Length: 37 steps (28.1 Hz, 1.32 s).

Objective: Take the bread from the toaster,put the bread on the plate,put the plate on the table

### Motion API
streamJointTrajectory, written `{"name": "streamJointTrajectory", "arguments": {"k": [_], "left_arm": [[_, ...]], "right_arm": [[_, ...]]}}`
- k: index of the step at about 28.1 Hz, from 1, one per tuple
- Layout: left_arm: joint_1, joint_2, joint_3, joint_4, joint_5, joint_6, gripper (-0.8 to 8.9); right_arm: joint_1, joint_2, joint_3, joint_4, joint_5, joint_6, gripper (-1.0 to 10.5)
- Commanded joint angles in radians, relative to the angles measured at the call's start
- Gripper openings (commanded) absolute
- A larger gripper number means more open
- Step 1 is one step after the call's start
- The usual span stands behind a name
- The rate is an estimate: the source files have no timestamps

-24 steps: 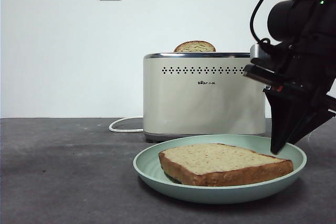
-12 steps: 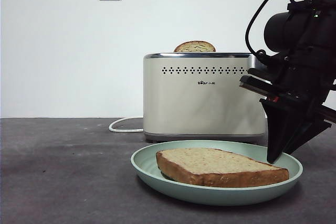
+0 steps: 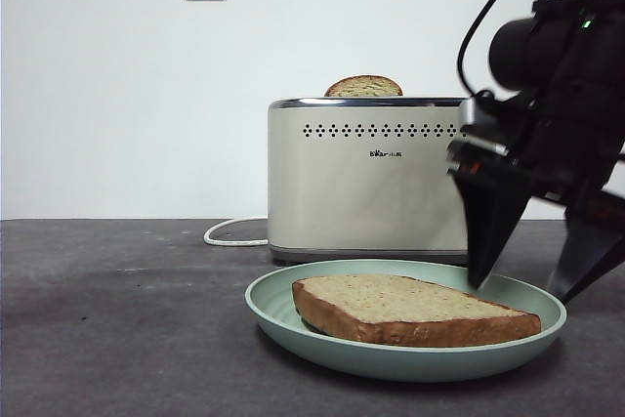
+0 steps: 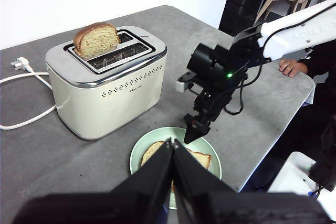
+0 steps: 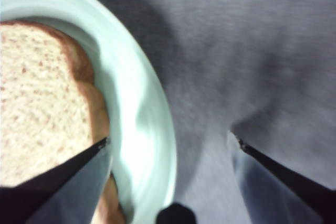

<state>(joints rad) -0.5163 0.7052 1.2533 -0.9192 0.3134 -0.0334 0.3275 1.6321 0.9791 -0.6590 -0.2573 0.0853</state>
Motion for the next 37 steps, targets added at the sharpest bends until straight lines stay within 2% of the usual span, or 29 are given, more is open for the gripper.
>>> {"name": "streamJointTrajectory", "arguments": {"k": [1,6,8,12,16,20,22,37], "left_arm": [[0.000,-0.002,-0.001,-0.002,0.003,0.011,-0.08],[0.000,-0.002,-0.001,-0.013,0.003,0.011,-0.08],[0.000,-0.002,-0.001,-0.032,0.003,0.011,-0.08],[0.000,-0.002,-0.001,-0.041,0.003,0.012,-0.08],[0.000,-0.002,-0.001,-0.042,0.003,0.011,-0.08],[0.000,-0.002,-0.001,-0.042,0.003,0.011,-0.08],[0.000,-0.002,-0.001,-0.042,0.003,0.011,-0.08],[0.000,-0.002,-0.001,-0.049,0.002,0.011,-0.08]], "right_arm": [[0.000,-0.129,-0.010,-0.032,0.003,-0.007,3.9],[0.035,-0.489,-0.010,-0.223,-0.006,-0.085,3.8],[0.071,-0.639,-0.010,-0.304,-0.006,-0.087,3.7],[0.110,-0.817,-0.010,-0.385,-0.006,-0.080,3.7],[0.140,-0.954,-0.010,-0.455,-0.013,-0.070,2.2],[0.148,-1.035,-0.010,-0.500,-0.082,-0.056,1.0],[0.148,-1.060,-0.010,-0.508,-0.097,-0.056,-0.2],[0.148,-1.061,-0.010,-0.532,-0.103,-0.056,0.0]]}}
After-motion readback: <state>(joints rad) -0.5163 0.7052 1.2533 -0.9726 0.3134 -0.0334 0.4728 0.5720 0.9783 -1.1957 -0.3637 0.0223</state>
